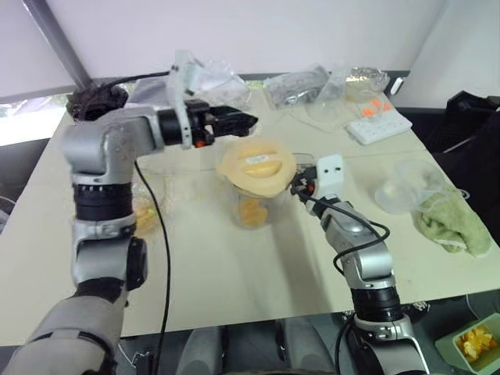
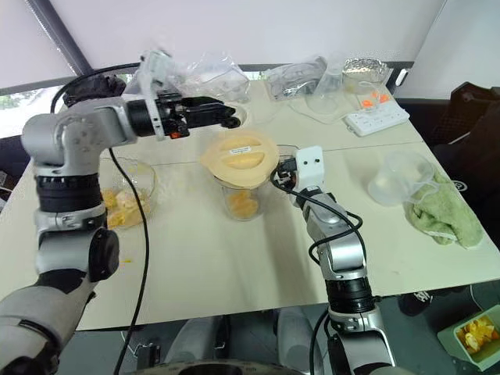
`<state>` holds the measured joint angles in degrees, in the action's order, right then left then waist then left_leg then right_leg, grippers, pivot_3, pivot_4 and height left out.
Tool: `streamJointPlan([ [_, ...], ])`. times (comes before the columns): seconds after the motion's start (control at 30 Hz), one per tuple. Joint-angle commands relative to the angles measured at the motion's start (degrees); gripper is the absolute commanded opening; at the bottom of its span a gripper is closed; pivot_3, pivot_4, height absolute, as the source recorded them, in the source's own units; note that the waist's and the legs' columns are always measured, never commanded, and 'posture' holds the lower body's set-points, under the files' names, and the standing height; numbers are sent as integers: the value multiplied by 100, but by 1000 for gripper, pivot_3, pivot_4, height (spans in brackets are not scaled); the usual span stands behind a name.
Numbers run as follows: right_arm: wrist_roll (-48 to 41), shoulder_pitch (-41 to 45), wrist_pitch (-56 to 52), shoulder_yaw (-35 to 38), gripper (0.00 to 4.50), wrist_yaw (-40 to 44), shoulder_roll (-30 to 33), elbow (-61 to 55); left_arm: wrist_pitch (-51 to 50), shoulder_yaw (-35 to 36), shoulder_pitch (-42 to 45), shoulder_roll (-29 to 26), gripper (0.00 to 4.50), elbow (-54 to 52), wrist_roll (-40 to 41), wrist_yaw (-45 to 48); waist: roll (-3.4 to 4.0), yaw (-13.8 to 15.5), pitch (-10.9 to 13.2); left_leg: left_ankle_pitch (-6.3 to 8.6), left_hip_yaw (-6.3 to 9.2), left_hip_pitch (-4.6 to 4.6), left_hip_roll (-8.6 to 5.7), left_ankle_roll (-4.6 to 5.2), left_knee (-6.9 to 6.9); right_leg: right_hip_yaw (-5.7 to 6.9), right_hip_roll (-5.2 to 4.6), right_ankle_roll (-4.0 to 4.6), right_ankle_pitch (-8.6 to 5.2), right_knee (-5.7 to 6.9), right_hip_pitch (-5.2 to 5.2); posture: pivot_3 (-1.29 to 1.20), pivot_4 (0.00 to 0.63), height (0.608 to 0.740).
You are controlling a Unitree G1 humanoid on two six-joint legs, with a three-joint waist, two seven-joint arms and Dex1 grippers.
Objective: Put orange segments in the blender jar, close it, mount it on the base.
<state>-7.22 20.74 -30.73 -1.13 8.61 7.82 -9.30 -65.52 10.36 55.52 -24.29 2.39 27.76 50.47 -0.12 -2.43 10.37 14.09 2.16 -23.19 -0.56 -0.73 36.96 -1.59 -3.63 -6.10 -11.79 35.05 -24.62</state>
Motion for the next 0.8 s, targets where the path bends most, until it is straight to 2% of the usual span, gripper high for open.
streamJointPlan([
  [0.03,-122,113,-122,283,976,-14,98,-402,74,432,-589,-277,3056,-721,339,-184,-3,8,5,-2,1,0,0,-3,1,1,2,2,-1,2,-1,0,150,740],
  [0.1,-246,333,-384,512,976,-19,232,-626,-4,1064,-1546,-491,3056,-1422,490,-388,-2,-1,15,-4,0,-3,3,-7,5,1,1,19,-11,3,-3,0,150,740],
  [0.2,-506,787,-889,898,976,-26,497,-818,-151,1674,-2781,-484,3056,-2509,893,-639,-8,-26,38,-4,-16,-8,10,-6,2,-28,-7,21,-9,4,-23,0,150,740],
  [0.27,-721,947,-1132,1143,976,59,659,-841,-112,1724,-3352,-265,3056,-2965,1195,-786,-61,73,74,-4,-20,-23,8,-7,6,-35,-7,20,-8,14,-43,0,150,740],
  [0.4,-1014,1426,-1604,1580,976,257,1022,-725,148,1434,-4373,122,3056,-3580,1316,-1107,-68,148,78,-9,-29,-35,8,-15,13,-23,-7,32,-5,5,-44,0,150,740],
  [0.47,-1146,1753,-1814,1672,976,297,1166,-642,411,1183,-4809,81,3056,-3792,1260,-1072,-69,145,78,-9,-35,-33,8,-15,14,-28,-9,36,-4,1,-42,0,150,740],
  [0.6,-1234,2646,-1914,1759,976,333,1493,-11,691,851,-5100,171,3056,-3977,1332,-1323,-65,174,84,-10,-39,-33,10,-16,16,-27,-4,50,2,0,-47,0,150,740],
  [0.8,-1009,3982,-1575,1488,976,410,1744,1222,1120,527,-5164,266,3056,-3953,1345,-1540,-65,119,84,-10,-49,-33,7,-15,16,-28,5,53,4,-3,-47,0,150,740],
])
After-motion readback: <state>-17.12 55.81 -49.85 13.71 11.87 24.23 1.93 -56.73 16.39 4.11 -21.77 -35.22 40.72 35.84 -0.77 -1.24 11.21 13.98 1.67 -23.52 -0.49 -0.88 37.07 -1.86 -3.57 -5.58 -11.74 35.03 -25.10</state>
